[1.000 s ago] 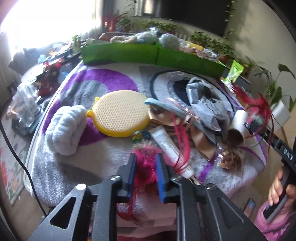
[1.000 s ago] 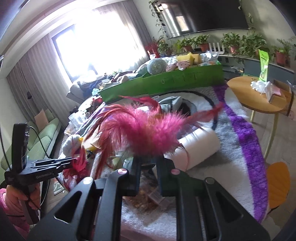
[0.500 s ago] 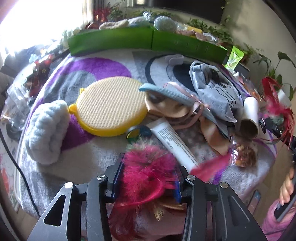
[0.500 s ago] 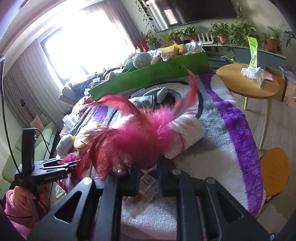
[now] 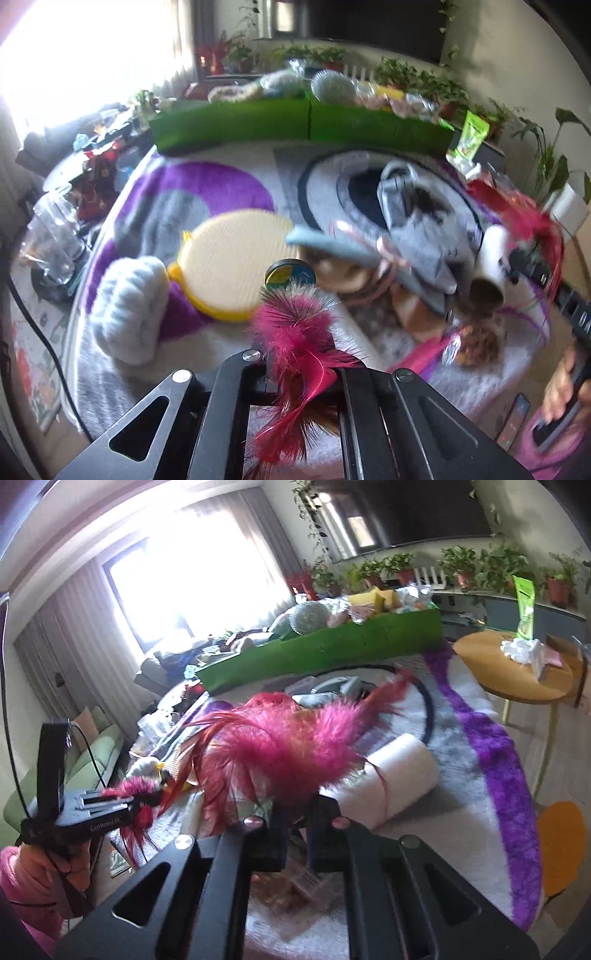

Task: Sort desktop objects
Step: 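Lift both feather toys off the table and carry them toward the green boxes, then bring both held feather toys over the green boxes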

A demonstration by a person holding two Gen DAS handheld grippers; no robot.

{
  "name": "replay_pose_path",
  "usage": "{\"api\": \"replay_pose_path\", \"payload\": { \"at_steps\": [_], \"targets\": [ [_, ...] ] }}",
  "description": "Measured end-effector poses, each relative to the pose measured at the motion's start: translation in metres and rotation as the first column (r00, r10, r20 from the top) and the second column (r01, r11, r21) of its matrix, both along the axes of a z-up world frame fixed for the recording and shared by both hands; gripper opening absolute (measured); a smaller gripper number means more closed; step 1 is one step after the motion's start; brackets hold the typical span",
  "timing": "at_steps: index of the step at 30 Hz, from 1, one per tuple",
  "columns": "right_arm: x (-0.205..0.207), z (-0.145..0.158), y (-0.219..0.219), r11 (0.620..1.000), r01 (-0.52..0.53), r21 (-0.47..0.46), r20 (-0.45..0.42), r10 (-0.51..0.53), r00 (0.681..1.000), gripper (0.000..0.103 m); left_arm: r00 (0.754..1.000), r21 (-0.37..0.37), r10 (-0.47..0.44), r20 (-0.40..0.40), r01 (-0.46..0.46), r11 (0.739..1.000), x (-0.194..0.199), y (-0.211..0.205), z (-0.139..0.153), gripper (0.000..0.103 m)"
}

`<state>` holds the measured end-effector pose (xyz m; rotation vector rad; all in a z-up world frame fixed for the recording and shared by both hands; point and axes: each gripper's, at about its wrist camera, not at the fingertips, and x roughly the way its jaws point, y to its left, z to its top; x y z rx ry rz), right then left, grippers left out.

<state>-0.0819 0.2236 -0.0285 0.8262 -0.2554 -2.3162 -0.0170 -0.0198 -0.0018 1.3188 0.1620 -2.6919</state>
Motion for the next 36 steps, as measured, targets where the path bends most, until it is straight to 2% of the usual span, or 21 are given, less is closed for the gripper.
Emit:
{"api": "replay_pose_path", "payload": {
  "at_steps": [5, 15, 20, 25, 36],
  "targets": [
    [0.000, 0.000, -0.007, 0.996, -0.054, -0.067, -0.046, 0.051, 0.998, 0.007, 0.997, -0.045, 0.077, 0.018, -0.076, 0.996, -0.010, 0.008, 0.019, 0.004],
    [-0.018, 0.015, -0.009, 0.981, -0.135, -0.136, -0.111, 0.120, 0.987, 0.008, 0.988, -0.122, 0.153, -0.021, -0.154, 0.980, -0.031, 0.032, 0.052, 0.004],
    [-0.027, 0.023, -0.009, 0.977, -0.145, -0.156, -0.125, 0.126, 0.984, 0.008, 0.974, -0.103, 0.222, -0.036, -0.225, 0.969, -0.045, 0.024, 0.064, 0.004],
    [-0.027, 0.031, -0.019, 0.970, -0.181, -0.161, -0.141, 0.159, 0.977, 0.008, 0.956, -0.115, 0.285, -0.064, -0.291, 0.950, -0.057, 0.012, 0.077, 0.004],
    [-0.023, 0.028, -0.024, 0.967, -0.204, -0.153, -0.143, 0.182, 0.973, 0.008, 0.952, -0.097, 0.296, -0.079, -0.303, 0.948, -0.073, -0.002, 0.079, 0.004]
  ]
}}
